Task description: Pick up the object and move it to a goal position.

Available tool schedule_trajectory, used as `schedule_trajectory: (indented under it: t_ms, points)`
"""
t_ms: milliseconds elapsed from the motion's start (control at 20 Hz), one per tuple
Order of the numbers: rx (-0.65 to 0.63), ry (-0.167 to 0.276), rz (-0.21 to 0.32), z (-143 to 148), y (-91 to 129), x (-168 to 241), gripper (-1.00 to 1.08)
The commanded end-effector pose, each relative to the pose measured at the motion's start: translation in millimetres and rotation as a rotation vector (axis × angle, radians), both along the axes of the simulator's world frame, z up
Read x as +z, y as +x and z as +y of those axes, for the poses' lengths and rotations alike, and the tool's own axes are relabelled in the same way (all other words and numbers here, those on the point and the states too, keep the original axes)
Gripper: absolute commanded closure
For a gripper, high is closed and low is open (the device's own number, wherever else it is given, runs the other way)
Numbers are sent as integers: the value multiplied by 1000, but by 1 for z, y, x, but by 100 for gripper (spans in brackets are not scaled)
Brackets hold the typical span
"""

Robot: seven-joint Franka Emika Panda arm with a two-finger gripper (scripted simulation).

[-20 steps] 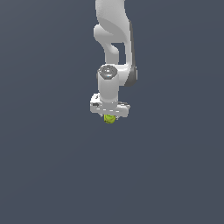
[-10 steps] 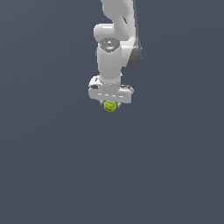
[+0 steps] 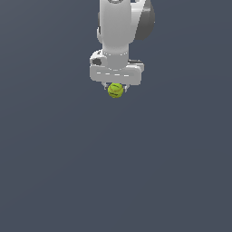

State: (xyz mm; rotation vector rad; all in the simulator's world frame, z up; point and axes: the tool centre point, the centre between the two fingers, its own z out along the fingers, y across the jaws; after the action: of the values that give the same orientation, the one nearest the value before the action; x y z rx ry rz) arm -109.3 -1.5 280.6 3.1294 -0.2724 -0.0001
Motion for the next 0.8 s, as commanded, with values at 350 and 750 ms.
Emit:
schedule_trajectory:
  t_ms: [350, 750]
  points:
    - [0, 0, 0, 5, -11, 81, 108]
    - [0, 0, 0, 7, -14, 113, 108]
